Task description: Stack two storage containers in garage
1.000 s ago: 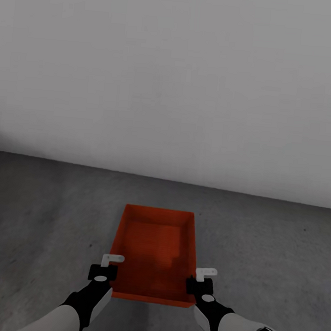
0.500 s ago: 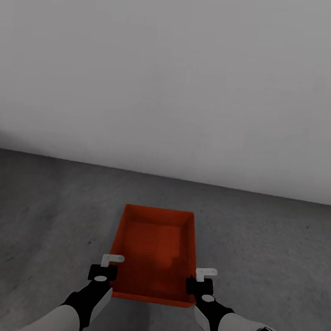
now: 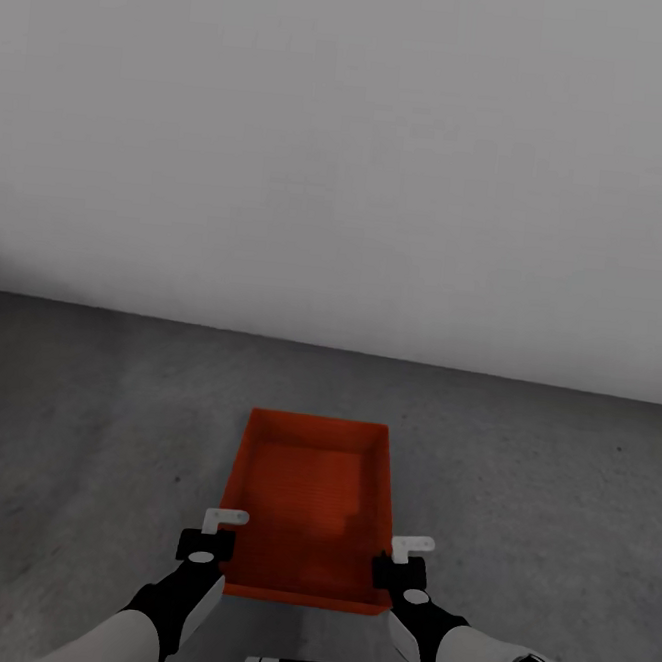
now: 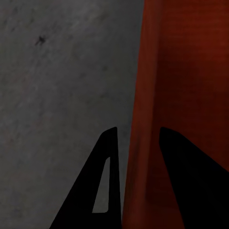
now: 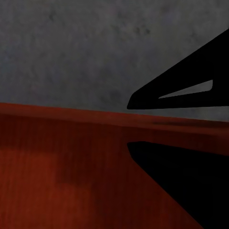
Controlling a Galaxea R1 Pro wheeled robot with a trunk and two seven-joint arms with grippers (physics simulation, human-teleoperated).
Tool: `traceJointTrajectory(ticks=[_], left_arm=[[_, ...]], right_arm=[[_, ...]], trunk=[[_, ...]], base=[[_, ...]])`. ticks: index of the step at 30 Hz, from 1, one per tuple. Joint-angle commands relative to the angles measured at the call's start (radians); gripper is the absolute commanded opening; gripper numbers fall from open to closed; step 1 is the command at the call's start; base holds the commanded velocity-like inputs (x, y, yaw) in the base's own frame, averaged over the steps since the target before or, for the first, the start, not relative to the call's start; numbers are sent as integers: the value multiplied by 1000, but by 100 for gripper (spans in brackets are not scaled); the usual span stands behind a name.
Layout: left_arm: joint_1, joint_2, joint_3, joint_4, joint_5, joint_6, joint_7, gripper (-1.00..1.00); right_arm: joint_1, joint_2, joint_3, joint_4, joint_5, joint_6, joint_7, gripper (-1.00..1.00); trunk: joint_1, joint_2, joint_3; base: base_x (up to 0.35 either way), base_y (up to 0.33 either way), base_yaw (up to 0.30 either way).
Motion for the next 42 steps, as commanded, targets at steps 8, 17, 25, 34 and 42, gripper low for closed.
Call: traceJointTrajectory(ticks=[8, 17, 25, 34, 42], left_arm=[[0, -2, 20, 2, 60, 3, 10, -100], [0, -2, 20, 2, 60, 3, 10, -100], [0, -2, 20, 2, 60, 3, 10, -100], [0, -2, 20, 1, 60, 3, 10, -100], [0, -2, 20, 2, 61, 3, 7, -100]], right_arm=[[-1, 9, -29, -15, -14, -9, -6, -100], [-1, 9, -28, -15, -14, -8, -7, -100], [-1, 9, -29, -15, -14, -9, -7, -100], [-1, 9, -29, -15, -14, -9, -7, -100], [-1, 8, -28, -15, -13, -7, -2, -100]], trunk=[[31, -56, -26], [31, -56, -26], [57, -105, -48], [61, -112, -51], [61, -112, -51]], base=[[0, 0, 0], [0, 0, 0], [0, 0, 0], [0, 0, 0], [0, 0, 0]])
